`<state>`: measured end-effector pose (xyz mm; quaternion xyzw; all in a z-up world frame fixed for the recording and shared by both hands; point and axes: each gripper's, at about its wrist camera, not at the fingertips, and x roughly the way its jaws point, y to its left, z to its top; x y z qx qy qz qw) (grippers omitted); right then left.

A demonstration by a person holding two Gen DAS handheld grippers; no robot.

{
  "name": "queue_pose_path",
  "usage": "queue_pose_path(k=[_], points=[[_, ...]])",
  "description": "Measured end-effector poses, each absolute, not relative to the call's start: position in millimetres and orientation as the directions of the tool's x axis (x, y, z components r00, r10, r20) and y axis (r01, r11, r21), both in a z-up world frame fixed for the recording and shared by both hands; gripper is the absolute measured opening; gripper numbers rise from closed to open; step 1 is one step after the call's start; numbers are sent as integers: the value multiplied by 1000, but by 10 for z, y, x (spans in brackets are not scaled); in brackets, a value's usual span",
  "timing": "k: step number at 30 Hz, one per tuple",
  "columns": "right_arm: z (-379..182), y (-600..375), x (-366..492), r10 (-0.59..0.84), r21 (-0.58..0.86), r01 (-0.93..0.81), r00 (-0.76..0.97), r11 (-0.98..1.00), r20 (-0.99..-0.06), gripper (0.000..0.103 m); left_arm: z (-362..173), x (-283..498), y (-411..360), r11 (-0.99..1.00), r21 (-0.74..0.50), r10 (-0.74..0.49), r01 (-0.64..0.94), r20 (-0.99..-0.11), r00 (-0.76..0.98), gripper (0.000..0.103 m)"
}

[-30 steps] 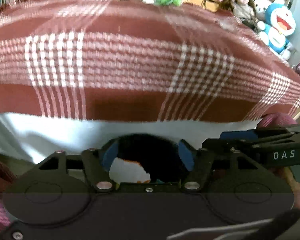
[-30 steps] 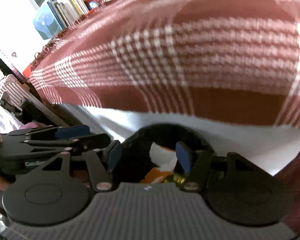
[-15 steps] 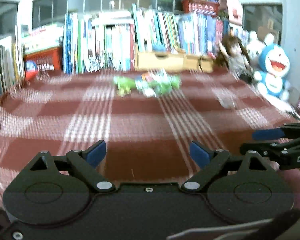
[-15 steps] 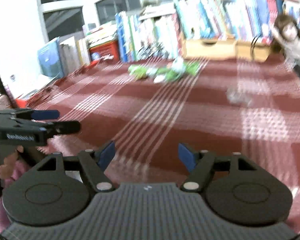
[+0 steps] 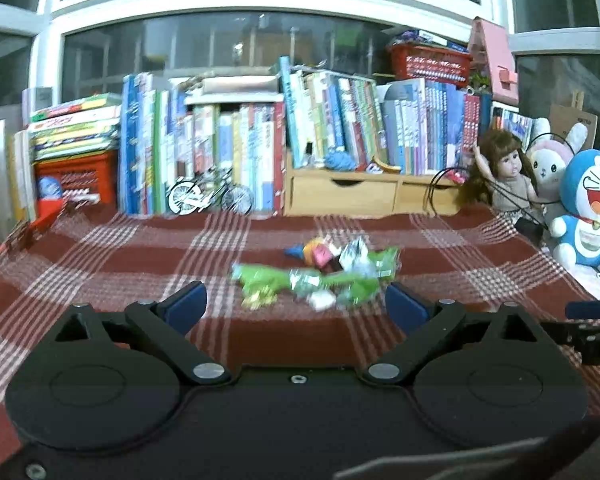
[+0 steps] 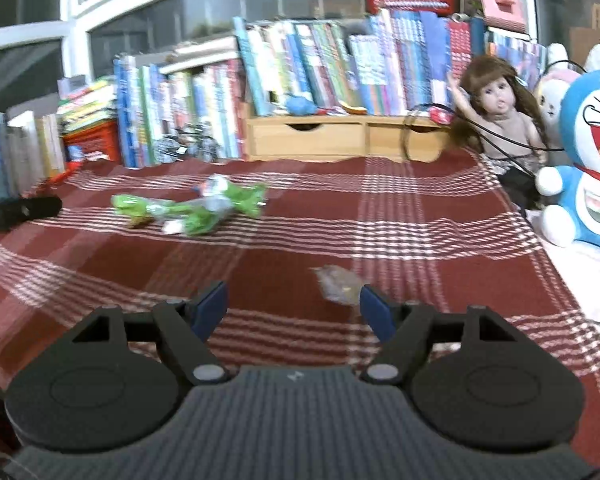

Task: Collect trash

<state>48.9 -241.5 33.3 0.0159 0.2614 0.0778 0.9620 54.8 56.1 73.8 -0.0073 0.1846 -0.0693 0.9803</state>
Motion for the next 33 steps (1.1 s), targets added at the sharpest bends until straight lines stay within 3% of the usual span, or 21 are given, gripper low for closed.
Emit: queue_pose_path(k=[12,16,20,23,25,33], points=[[144,-2470,933,93,23,-96,831,995,-549,83,462,1576,230,990,61,-100,130,-357,929,97],[95,-2485,1043,89,27,-88,824,996,-560,83,429,1893,218,992,-11,-118,124,-399,909,97],[57,-2487,1128,86,24,-88,817,996,-571,83,336,2213,185,994,-3,-99,110,-466,879,96],[40,-2491,1184,83,19,-88,813,996,-576,83,237,2351,183,990,-13,-129,144,-532,837,72],[28,-2499,1221,83,18,-90,810,996,-581,82,164,2406,183,987,-16,-140,162,-594,792,46],[-15,-2506,1232,108,18,-121,796,993,-595,82,46,2086,188,958,2,-219,288,-641,735,35]])
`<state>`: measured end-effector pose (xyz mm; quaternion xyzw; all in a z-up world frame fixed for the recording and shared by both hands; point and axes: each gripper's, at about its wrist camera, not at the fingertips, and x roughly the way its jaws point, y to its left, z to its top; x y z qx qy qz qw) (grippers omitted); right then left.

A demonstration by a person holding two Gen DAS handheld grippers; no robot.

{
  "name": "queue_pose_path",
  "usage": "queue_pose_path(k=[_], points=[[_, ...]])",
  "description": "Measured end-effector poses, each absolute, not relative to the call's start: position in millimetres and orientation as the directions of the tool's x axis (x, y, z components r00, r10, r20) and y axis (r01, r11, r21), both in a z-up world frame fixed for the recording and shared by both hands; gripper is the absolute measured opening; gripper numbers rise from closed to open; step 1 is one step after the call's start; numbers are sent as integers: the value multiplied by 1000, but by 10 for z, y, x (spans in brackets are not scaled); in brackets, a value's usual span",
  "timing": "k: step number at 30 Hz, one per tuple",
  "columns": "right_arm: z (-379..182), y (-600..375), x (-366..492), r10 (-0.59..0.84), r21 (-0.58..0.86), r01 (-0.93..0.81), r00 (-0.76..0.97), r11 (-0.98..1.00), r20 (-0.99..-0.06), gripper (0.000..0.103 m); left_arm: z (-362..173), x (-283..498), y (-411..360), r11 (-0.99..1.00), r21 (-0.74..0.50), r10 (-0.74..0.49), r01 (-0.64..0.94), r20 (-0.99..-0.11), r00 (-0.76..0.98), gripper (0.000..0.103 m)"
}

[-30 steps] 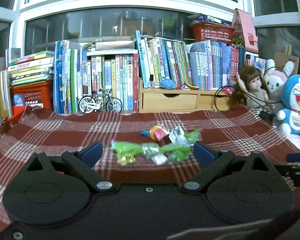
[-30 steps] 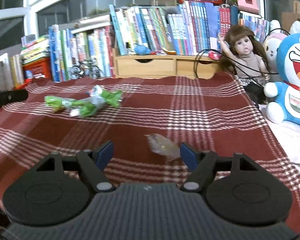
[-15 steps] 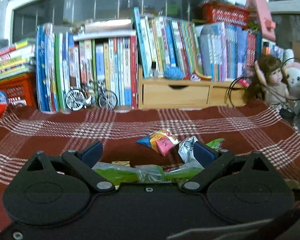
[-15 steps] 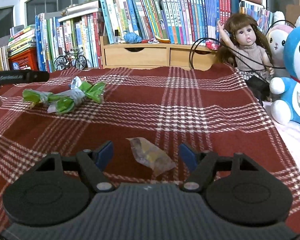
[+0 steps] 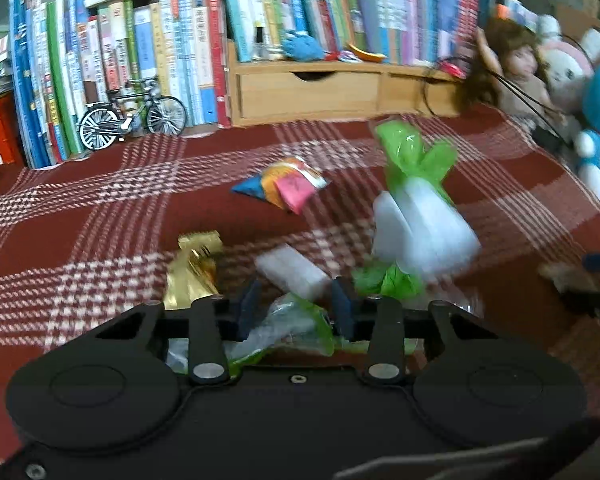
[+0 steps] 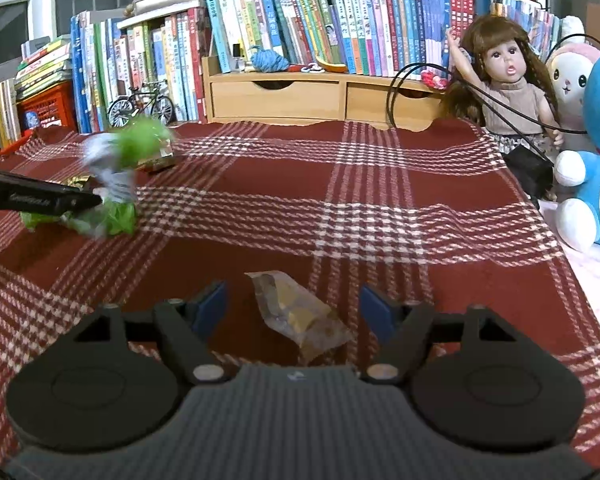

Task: Collect trash

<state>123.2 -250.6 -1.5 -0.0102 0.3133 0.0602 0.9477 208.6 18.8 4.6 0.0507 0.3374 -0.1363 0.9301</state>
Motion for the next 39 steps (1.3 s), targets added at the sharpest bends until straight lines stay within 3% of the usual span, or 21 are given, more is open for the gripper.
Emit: queue_pose_path(k=[9,14,19,28,35,39], points=[[-48,-2465,1178,120,5,-147,789,989,-602,82,104,1585,71,936,58,-229,346,-647,727,35],[-50,-2471,1150,129,11,-153,788,988,-602,82,135,1324,31,924,86,-228,373,-658,718,54],[-67,-2498,1114,139,21,-159,787,987,-601,82,226,1040,95,922,83,-246,379,-631,736,86],[-84,-2512,1037,154,29,-172,785,985,-599,82,369,620,223,930,-5,-301,368,-587,752,91],[-78,-2505,966,170,16,-200,785,980,-596,82,427,127,280,900,25,-351,435,-548,759,94],[-69,-2495,959,170,17,-199,785,980,-596,76,344,-63,217,880,86,-344,466,-561,753,94]])
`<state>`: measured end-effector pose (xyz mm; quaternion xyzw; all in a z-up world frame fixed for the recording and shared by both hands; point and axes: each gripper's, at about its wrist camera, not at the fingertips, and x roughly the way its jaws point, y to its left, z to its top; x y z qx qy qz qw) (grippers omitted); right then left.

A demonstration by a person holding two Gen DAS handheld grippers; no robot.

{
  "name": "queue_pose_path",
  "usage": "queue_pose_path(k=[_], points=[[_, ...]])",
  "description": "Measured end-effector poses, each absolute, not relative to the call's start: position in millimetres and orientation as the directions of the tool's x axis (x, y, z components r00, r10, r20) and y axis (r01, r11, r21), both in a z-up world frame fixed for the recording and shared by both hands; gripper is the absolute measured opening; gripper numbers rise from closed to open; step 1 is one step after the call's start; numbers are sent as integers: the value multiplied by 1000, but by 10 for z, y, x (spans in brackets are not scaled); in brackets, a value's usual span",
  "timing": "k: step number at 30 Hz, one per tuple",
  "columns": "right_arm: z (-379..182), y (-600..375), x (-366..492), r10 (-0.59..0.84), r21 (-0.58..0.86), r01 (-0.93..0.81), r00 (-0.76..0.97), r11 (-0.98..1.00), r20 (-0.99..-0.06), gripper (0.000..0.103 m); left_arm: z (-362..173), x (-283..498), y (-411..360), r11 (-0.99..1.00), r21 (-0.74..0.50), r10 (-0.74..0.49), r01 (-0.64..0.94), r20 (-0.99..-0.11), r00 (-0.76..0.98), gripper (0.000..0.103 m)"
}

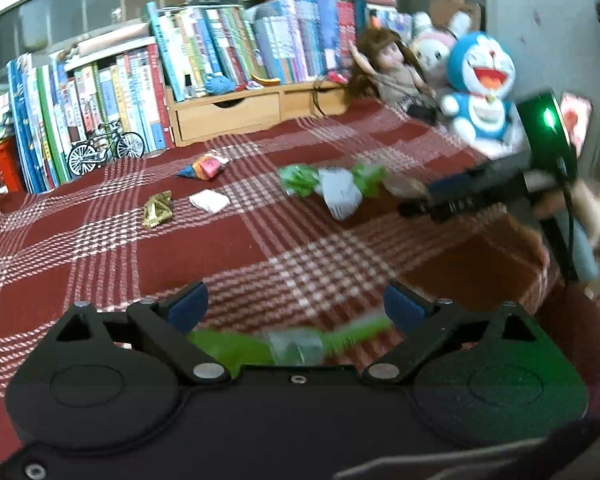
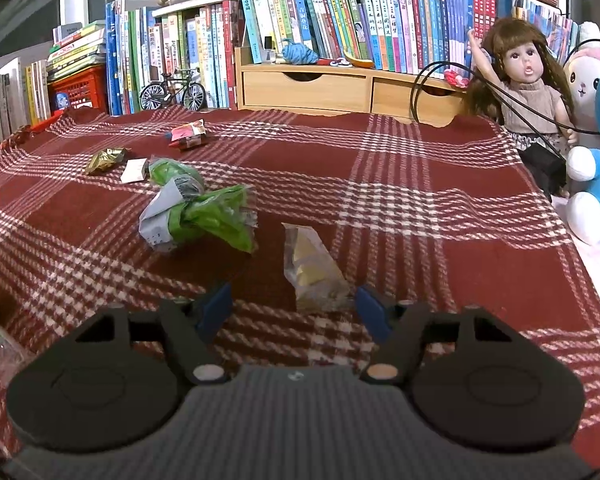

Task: Collect trash

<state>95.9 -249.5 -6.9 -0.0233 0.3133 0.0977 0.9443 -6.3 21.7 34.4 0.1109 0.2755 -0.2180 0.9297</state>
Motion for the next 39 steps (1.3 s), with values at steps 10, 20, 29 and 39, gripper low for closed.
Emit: queue_pose_path(k=[10,20,29,39], points=[[-14,-2448,858,151,15,-173,808,985,-569,20,15,-146,-36,812,240,-296,532,-617,729,46],[149,-2428,626,168,16,-187,836,982,-522,12,209,-223,89,871,191,-283,452,-557,781,36],[179,-2455,830,151,32,-158,836,987,-527,63,298,-201,170,915,157,-242,372,-524,817,36],[3,-2329,1168,120,-24,-171,778,985,-616,34,390,-156,191,944,95,-232,316,-490,840,36]])
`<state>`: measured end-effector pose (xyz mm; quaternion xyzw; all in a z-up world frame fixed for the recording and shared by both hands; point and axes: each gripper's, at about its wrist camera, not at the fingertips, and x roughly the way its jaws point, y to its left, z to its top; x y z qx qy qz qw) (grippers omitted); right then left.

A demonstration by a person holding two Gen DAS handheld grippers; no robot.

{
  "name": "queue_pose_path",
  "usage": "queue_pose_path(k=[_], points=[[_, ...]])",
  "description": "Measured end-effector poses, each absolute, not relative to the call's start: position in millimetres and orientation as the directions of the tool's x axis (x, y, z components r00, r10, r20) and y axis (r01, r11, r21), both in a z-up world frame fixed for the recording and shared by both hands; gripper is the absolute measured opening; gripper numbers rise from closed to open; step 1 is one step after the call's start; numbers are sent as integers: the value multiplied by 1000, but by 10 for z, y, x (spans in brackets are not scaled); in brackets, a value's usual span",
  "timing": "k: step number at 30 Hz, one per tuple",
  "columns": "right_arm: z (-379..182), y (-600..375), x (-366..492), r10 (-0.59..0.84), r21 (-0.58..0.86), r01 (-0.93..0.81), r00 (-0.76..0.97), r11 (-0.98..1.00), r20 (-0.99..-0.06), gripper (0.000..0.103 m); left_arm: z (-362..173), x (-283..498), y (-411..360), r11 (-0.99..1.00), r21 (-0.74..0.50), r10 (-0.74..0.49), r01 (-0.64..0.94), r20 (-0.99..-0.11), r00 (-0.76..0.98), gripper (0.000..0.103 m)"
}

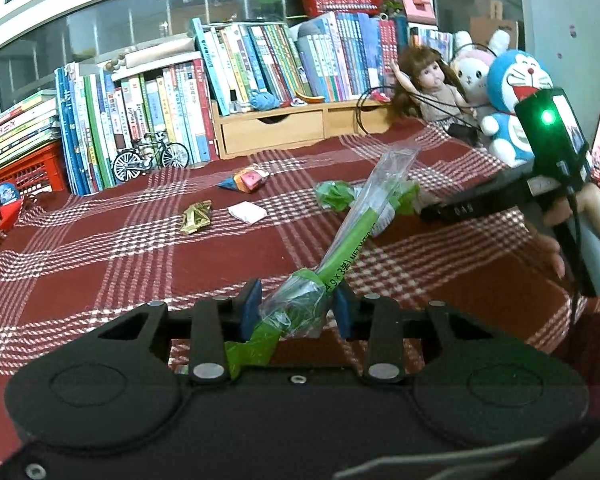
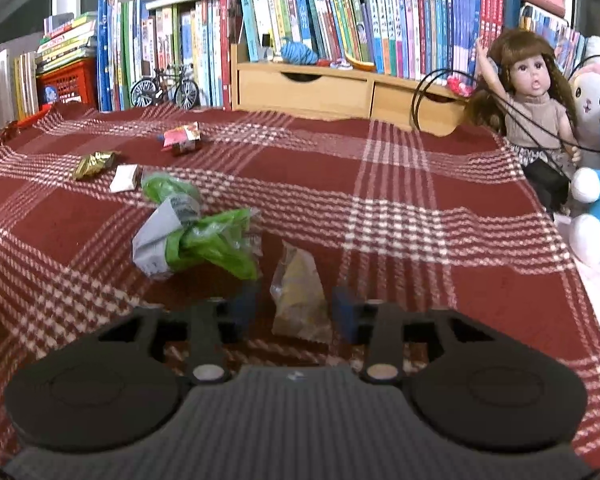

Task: Collect trash

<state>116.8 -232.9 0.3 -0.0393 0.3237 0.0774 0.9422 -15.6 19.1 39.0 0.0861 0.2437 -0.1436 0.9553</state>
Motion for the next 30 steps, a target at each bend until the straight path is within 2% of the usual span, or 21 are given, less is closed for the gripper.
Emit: queue_pose_path(k=[10,19,30], points=[[210,-2337,765,168,11,-195,813,981,-558,33,471,-222,302,960,40,-229,279,-467,854,36],[436,-2207,132,307,97,-300,808,949,-503,33,550,-546,410,963,-10,-244,269,-452,858,36],[315,-2025,-531,446,202,-404,717,892,-536,33,410,-1183,558,964,-98,-261,246,-503,824,36]])
